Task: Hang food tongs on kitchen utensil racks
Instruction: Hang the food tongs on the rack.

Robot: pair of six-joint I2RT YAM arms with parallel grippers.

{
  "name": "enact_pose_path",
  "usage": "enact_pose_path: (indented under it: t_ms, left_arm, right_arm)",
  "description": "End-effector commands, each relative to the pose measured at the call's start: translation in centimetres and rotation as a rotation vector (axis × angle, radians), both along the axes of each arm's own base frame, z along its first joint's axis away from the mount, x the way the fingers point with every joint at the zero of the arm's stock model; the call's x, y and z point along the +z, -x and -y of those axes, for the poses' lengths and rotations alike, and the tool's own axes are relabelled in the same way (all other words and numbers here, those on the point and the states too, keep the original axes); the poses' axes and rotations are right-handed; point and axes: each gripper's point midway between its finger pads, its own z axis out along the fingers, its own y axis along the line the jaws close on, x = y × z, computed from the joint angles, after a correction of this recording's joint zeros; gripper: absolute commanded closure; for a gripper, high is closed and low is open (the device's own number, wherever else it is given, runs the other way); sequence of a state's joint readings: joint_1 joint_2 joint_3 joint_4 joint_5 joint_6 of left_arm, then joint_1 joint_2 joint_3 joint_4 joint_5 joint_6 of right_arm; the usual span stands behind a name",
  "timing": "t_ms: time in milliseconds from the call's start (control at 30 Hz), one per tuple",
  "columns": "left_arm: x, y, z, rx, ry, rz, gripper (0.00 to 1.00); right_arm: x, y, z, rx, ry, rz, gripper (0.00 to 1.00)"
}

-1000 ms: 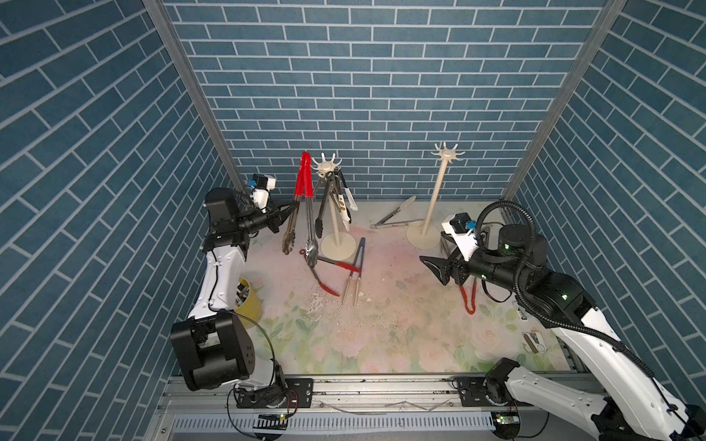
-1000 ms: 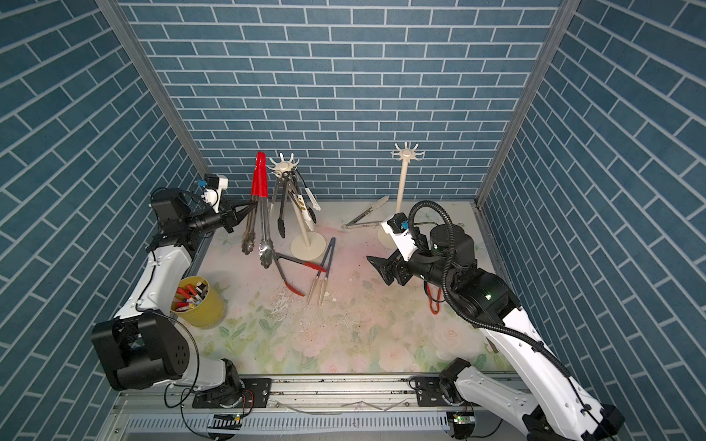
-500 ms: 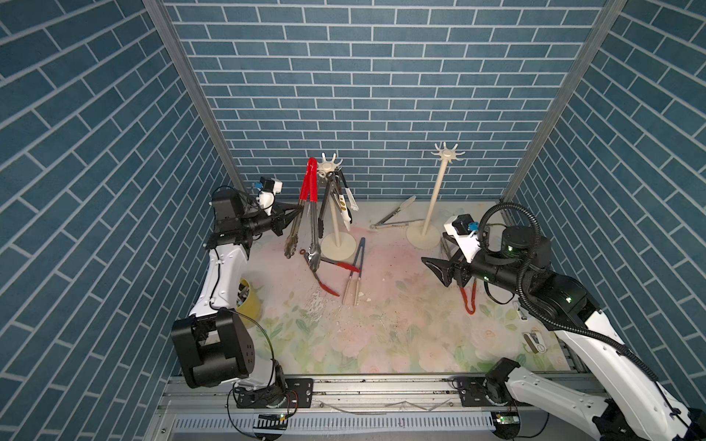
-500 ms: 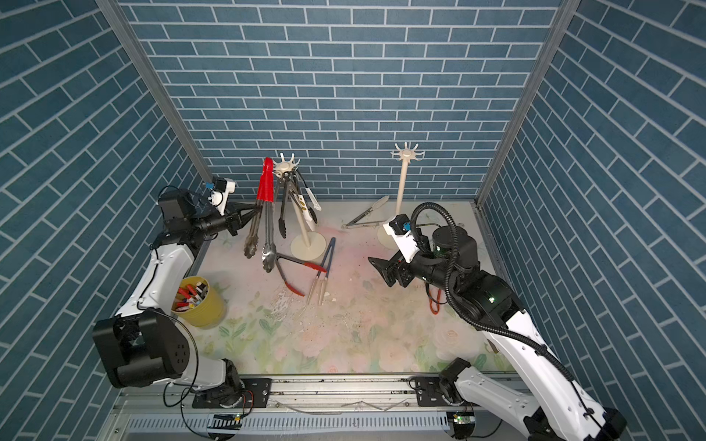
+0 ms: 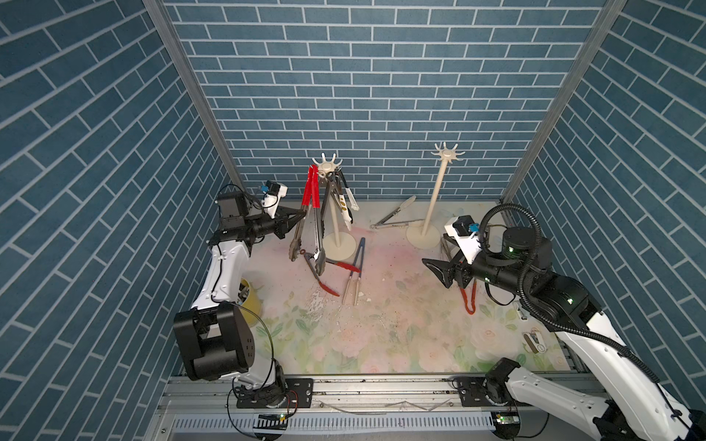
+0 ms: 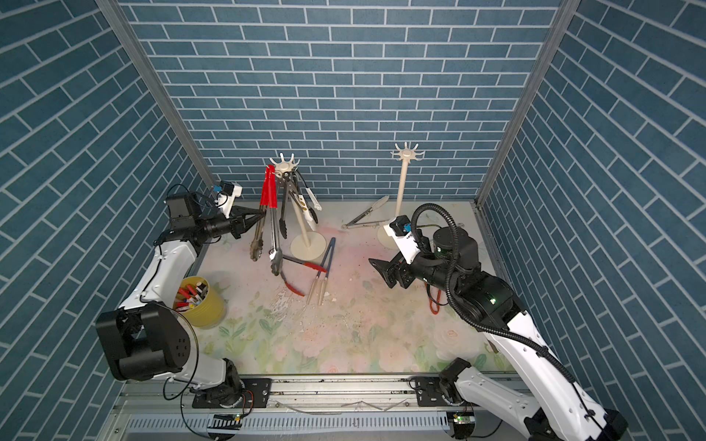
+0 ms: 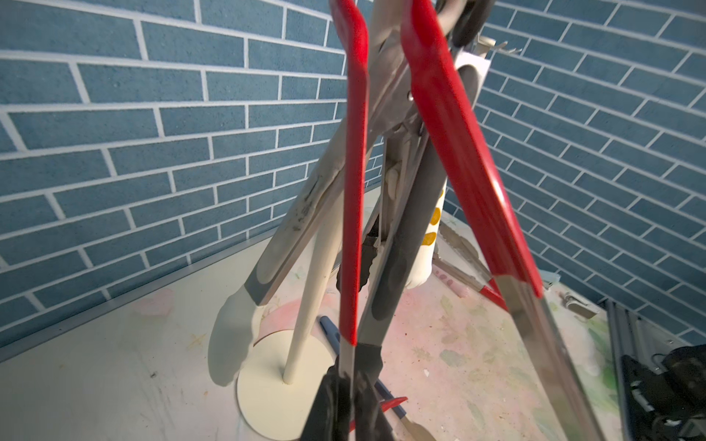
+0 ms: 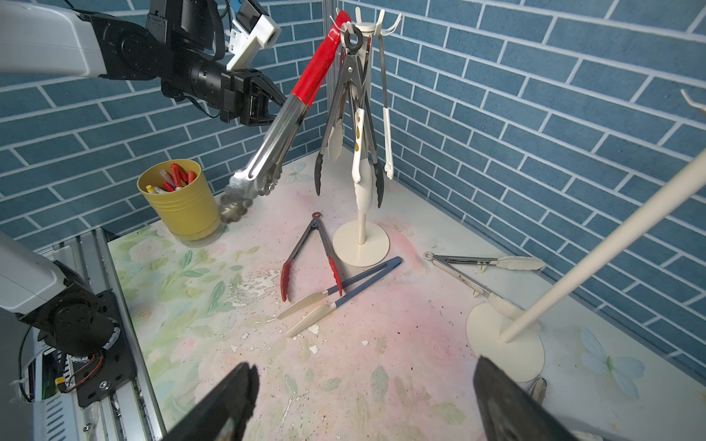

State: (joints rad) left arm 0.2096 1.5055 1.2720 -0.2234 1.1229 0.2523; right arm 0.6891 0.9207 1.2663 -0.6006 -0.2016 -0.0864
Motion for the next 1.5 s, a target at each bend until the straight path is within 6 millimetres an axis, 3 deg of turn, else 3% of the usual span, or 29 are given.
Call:
enact_pose_path:
  t_ms: [0, 167, 233, 467, 667, 833, 1067, 1467]
  left_arm:
    - [-0.3, -0.4, 0.0, 0.011, -0.013, -0.028, 0.69]
    - [0.4, -1.2, -0.5, 0.054, -0.012, -0.032, 0.37]
    - [1.1, -1.4, -0.8, 0.075, -0.015, -0.028, 0.30]
    - [5.0, -0.9, -1.7, 0.193, -0.003, 0.072, 0.14]
    - [9.8, 1.9, -2.2, 0.293, 0.034, 0.245, 0.01]
    - [12.9, 5.4, -1.8, 0.326, 0.051, 0.359, 0.01]
    - [15.1, 9.6, -1.1, 0.337, 0.045, 0.437, 0.01]
    - [13.5, 13.5, 4.5, 0.198, -0.001, 0.421, 0.01]
  right_arm:
    - [-0.5, 0.3, 0.2, 0.017, 0.042, 0.026, 0.11]
    - [-0.9, 0.1, 0.1, 0.013, 0.048, 0.018, 0.11]
    - [-1.2, -0.1, 0.1, 0.008, 0.052, 0.008, 0.11]
    - [-2.6, -1.0, -0.1, -0.036, 0.048, -0.048, 0.11]
    - [-4.8, -2.2, -0.1, -0.105, 0.060, -0.134, 0.11]
    - [-7.5, -3.4, 1.0, -0.215, 0.097, -0.233, 0.11]
    - [-11.7, -4.6, 3.0, -0.361, 0.122, -0.380, 0.12]
    - [-18.7, -6.8, 6.9, -0.578, 0.109, -0.641, 0.21]
